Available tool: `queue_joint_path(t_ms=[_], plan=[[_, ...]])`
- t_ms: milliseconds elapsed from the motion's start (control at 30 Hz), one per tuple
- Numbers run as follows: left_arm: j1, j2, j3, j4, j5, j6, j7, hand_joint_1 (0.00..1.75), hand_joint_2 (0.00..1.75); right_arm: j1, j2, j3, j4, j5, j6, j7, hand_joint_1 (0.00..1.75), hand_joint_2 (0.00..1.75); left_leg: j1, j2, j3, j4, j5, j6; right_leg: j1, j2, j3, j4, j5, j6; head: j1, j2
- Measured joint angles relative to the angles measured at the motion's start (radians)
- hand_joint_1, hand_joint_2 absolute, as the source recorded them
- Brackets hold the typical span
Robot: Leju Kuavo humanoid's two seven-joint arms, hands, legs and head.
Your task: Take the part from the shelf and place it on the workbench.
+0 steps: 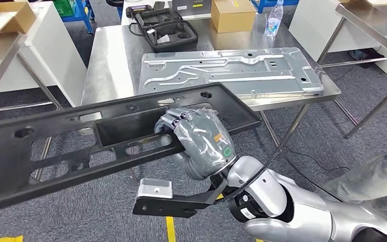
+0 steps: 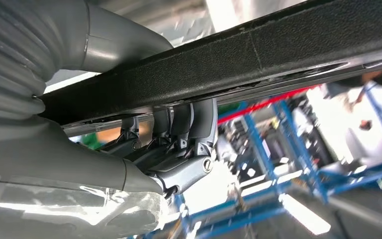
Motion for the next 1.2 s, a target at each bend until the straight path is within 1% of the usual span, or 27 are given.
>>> queue_joint_path(t_ms=[33,67,100,167,200,233,267,333,367,400,433,467,533,567,600,667,767,833,867,933,967,1000,1033,1100,1133,1167,1200], plan=[[0.0,0.0,0.0,0.0,0.0,0.0,0.0,0.0,1.75,0.002,-0.003,-0.004,0.003,0.011,0.001,0.005,1.75,1.75,-0.002,-0.002,0.01,0.0,-0.01,-0.004,0.001,-0.001,0.017,-0.06,0.044,-0.004,0.0,0.0],[-0.001,0.0,0.0,0.0,0.0,0.0,0.0,0.0,1.75,0.005,-0.005,-0.008,0.005,0.018,0.001,0.008,1.75,1.75,-0.003,-0.002,0.016,-0.002,-0.02,-0.01,0.003,0.0,0.027,-0.099,0.078,-0.009,-0.001,0.0],[-0.002,0.0,0.0,0.0,0.001,0.0,0.0,0.0,1.75,0.008,-0.009,-0.013,0.008,0.022,0.001,0.011,1.75,1.75,-0.005,-0.003,0.02,-0.001,-0.025,-0.015,0.005,0.0,0.03,-0.116,0.091,-0.014,-0.001,0.0],[-0.003,0.001,0.0,0.0,0.001,0.0,0.0,0.0,1.75,0.014,-0.015,-0.027,0.011,0.027,0.002,0.018,1.75,1.75,-0.006,-0.003,0.021,0.012,-0.029,-0.024,0.003,0.0,0.04,-0.118,0.085,-0.026,-0.003,0.0],[-0.003,0.002,0.0,0.0,0.001,0.0,0.0,0.0,1.75,0.015,-0.02,-0.034,0.014,0.027,0.006,0.02,1.75,1.75,-0.005,-0.002,0.012,0.038,-0.027,-0.028,0.001,0.0,0.049,-0.12,0.079,-0.032,-0.004,0.0],[-0.003,0.002,0.0,0.0,0.001,0.0,0.0,0.0,1.75,0.015,-0.023,-0.042,0.015,0.025,0.013,0.023,1.75,1.75,-0.003,0.0,-0.012,0.081,-0.03,-0.033,-0.002,0.0,0.058,-0.121,0.074,-0.036,-0.005,0.0],[-0.004,0.003,0.0,0.0,0.002,0.0,0.0,0.0,1.75,0.015,-0.026,-0.047,0.017,0.022,0.022,0.027,1.75,1.75,0.0,0.001,-0.047,0.14,-0.041,-0.039,-0.003,0.0,0.067,-0.122,0.067,-0.04,-0.006,0.0],[-0.003,0.003,0.0,0.0,0.003,0.0,0.001,0.0,1.75,0.017,-0.036,-0.054,0.023,0.019,0.043,0.039,1.75,1.75,0.005,0.003,-0.137,0.265,-0.09,-0.051,-0.003,0.0,0.082,-0.122,0.051,-0.042,-0.008,0.0],[-0.001,0.003,0.0,0.0,0.003,0.0,0.001,0.0,1.75,0.018,-0.043,-0.057,0.027,0.02,0.05,0.046,1.75,1.75,0.006,0.004,-0.172,0.302,-0.114,-0.055,-0.003,0.001,0.091,-0.122,0.041,-0.042,-0.008,0.0],[0.001,0.003,0.0,0.0,0.002,0.0,0.001,0.0,1.75,0.02,-0.051,-0.061,0.031,0.021,0.055,0.051,1.75,1.75,0.008,0.005,-0.193,0.307,-0.123,-0.057,-0.003,0.002,0.104,-0.122,0.031,-0.04,-0.008,0.0],[0.003,0.003,0.0,0.0,0.001,0.0,0.002,0.0,1.75,0.022,-0.058,-0.066,0.035,0.021,0.057,0.053,1.75,1.75,0.008,0.006,-0.197,0.277,-0.108,-0.055,-0.003,0.002,0.118,-0.122,0.02,-0.039,-0.008,0.0],[0.003,0.003,0.0,0.0,0.0,0.0,0.002,0.0,1.75,0.023,-0.063,-0.072,0.038,0.021,0.058,0.054,1.75,1.75,0.008,0.007,-0.186,0.216,-0.067,-0.052,-0.003,0.002,0.135,-0.122,0.008,-0.036,-0.008,0.0],[0.005,0.004,0.0,0.0,0.0,0.0,0.003,0.0,1.75,0.023,-0.072,-0.08,0.045,0.02,0.062,0.057,1.75,1.75,0.004,0.008,-0.155,0.078,0.047,-0.041,-0.002,0.003,0.162,-0.124,-0.014,-0.029,-0.009,0.0],[0.005,0.004,0.0,0.0,-0.001,0.0,0.005,0.0,1.75,0.023,-0.079,-0.083,0.049,0.02,0.068,0.059,1.75,1.75,0.002,0.009,-0.143,0.034,0.085,-0.034,-0.001,0.005,0.171,-0.126,-0.024,-0.023,-0.008,0.0],[0.006,0.005,0.0,0.0,-0.002,-0.001,0.006,0.0,1.75,0.024,-0.085,-0.086,0.053,0.019,0.075,0.06,1.75,1.75,-0.001,0.01,-0.137,0.013,0.105,-0.027,0.0,0.007,0.176,-0.128,-0.03,-0.018,-0.009,0.0],[0.006,0.005,-0.001,0.0,-0.003,-0.002,0.008,0.0,1.75,0.026,-0.095,-0.091,0.058,0.018,0.085,0.062,1.75,1.75,-0.004,0.011,-0.13,0.009,0.104,-0.021,0.0,0.011,0.181,-0.131,-0.036,-0.012,-0.009,0.0],[0.005,0.005,-0.001,0.0,-0.004,-0.003,0.009,0.0,1.75,0.026,-0.103,-0.096,0.06,0.017,0.089,0.063,1.75,1.75,-0.004,0.011,-0.127,0.007,0.102,-0.018,0.001,0.011,0.184,-0.127,-0.036,-0.01,-0.01,0.0],[0.002,0.005,0.0,0.0,-0.007,-0.004,0.01,0.0,1.75,0.024,-0.121,-0.107,0.068,0.009,0.092,0.063,1.75,1.75,-0.001,0.01,-0.113,0.002,0.095,-0.008,0.001,0.009,0.169,-0.09,-0.032,-0.004,-0.007,0.0],[-0.001,0.006,0.0,0.0,-0.009,-0.004,0.013,0.0,1.75,0.026,-0.136,-0.119,0.08,-0.003,0.087,0.063,1.75,1.75,0.001,0.01,-0.099,0.0,0.085,0.001,0.0,0.008,0.123,-0.016,-0.049,0.001,-0.005,0.0],[-0.005,0.006,-0.001,0.0,-0.015,-0.005,0.021,0.0,1.75,0.036,-0.165,-0.143,0.11,-0.036,0.053,0.062,1.75,1.75,0.001,0.009,-0.071,-0.002,0.062,0.014,0.0,0.006,0.013,0.135,-0.099,0.009,-0.003,0.0],[-0.006,0.006,-0.001,0.0,-0.018,-0.005,0.025,0.0,1.75,0.044,-0.177,-0.156,0.125,-0.052,0.025,0.06,1.75,1.75,0.001,0.007,-0.057,-0.002,0.049,0.016,-0.001,0.006,-0.031,0.176,-0.118,0.011,-0.002,0.0],[-0.006,0.006,-0.002,0.0,-0.02,-0.005,0.026,0.0,1.75,0.051,-0.185,-0.167,0.135,-0.064,-0.001,0.057,1.75,1.75,0.001,0.004,-0.045,-0.002,0.04,0.015,-0.001,0.006,-0.037,0.152,-0.105,0.012,-0.002,0.0],[-0.006,0.006,-0.003,0.0,-0.022,-0.005,0.027,0.0,1.75,0.055,-0.194,-0.18,0.144,-0.072,-0.024,0.053,1.75,1.75,0.002,0.001,-0.031,-0.002,0.029,0.013,-0.001,0.006,-0.026,0.097,-0.068,0.012,-0.002,0.0],[-0.007,0.006,-0.004,0.0,-0.024,-0.005,0.029,0.0,1.75,0.058,-0.211,-0.203,0.158,-0.08,-0.05,0.049,1.75,1.75,0.001,-0.003,-0.006,0.0,0.007,0.006,-0.001,0.003,0.014,-0.044,0.034,0.009,-0.001,0.0],[-0.008,0.006,-0.004,0.0,-0.025,-0.005,0.029,0.0,1.75,0.061,-0.218,-0.212,0.164,-0.083,-0.058,0.049,1.75,1.75,-0.001,-0.004,0.002,-0.001,-0.003,0.001,0.001,0.001,0.029,-0.093,0.069,0.005,-0.002,0.0],[-0.009,0.006,-0.004,0.0,-0.026,-0.005,0.03,0.0,1.75,0.064,-0.225,-0.221,0.169,-0.087,-0.062,0.049,1.75,1.75,-0.003,-0.004,0.009,-0.002,-0.012,-0.005,0.002,0.0,0.036,-0.119,0.088,0.0,-0.002,0.0],[-0.011,0.007,-0.004,0.0,-0.026,-0.004,0.031,0.0,1.75,0.067,-0.23,-0.228,0.173,-0.092,-0.066,0.049,1.75,1.75,-0.005,-0.004,0.014,-0.002,-0.017,-0.01,0.003,0.0,0.039,-0.125,0.089,-0.007,-0.003,0.0]])
